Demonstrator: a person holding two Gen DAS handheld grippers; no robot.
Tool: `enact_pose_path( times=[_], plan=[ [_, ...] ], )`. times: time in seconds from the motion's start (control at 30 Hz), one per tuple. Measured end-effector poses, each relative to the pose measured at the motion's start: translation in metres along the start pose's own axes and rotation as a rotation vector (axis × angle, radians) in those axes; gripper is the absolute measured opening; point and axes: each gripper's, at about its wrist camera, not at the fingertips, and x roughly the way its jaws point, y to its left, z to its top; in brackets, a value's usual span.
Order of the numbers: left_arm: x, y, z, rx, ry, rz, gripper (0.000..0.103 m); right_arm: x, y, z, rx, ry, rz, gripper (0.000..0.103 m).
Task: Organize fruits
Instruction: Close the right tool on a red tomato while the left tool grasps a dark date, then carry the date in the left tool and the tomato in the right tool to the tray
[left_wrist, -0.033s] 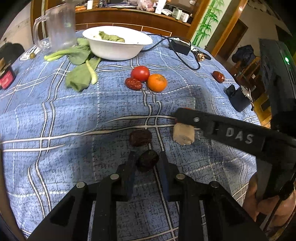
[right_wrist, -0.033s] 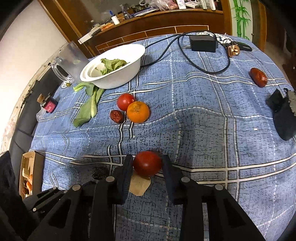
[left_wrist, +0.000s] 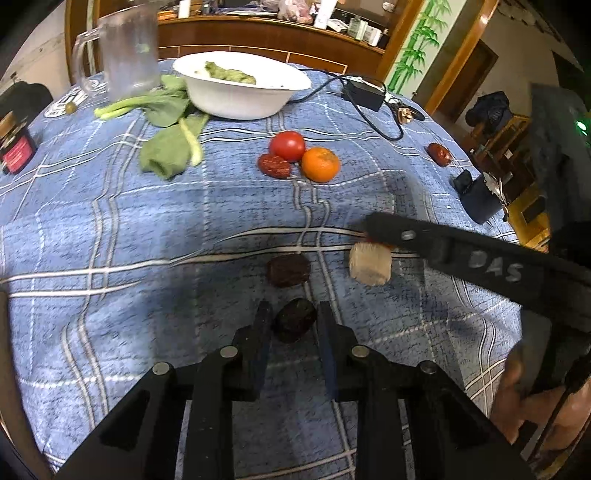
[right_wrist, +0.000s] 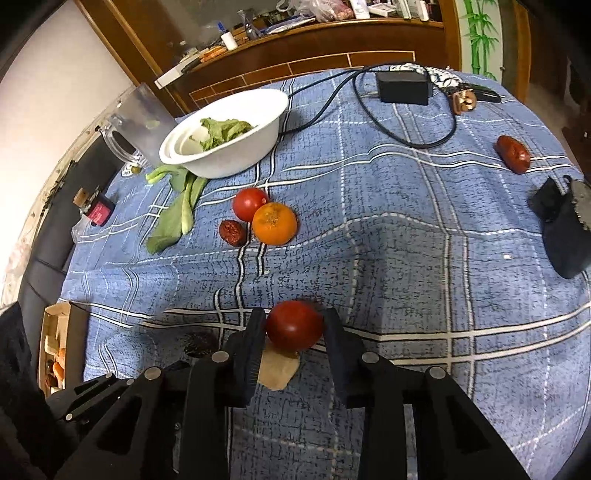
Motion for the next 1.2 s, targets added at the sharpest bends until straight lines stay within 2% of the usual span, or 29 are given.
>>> enact_pose_path(
  times=[0.3, 0.5, 0.63, 0.73, 0.93, 1.03, 1.2],
  plan=[
    [-0.051, 0.023, -0.023, -0.073, -0.062, 0.004, 0.023, -0.047, 0.006, -0.028, 0.032, -0.035, 0.045, 0.034],
    [-0.098, 0.039, -0.042, -0.100, -0.115, 0.008, 0.023, -0.067, 0.037, -0.060, 0.024, -0.018, 0.075, 0.034],
    [-0.133, 0.068, -0.062, -0.147, -0.152, 0.030, 0.023, -0.072, 0.073, -0.079, 0.004, 0.002, 0.106, 0.034],
    [-0.157, 0.104, -0.083, -0.207, -0.157, 0.064, 0.023, -0.073, 0.107, -0.090, -0.029, 0.013, 0.135, 0.034],
    [-0.196, 0.192, -0.134, -0.346, -0.141, 0.186, 0.023, -0.063, 0.187, -0.115, -0.127, 0.056, 0.217, 0.035],
    [-0.214, 0.223, -0.157, -0.382, -0.135, 0.235, 0.024, -0.053, 0.228, -0.131, -0.182, 0.090, 0.256, 0.035],
    [-0.232, 0.251, -0.185, -0.415, -0.126, 0.251, 0.024, -0.037, 0.285, -0.160, -0.284, 0.141, 0.293, 0.035]
  ],
)
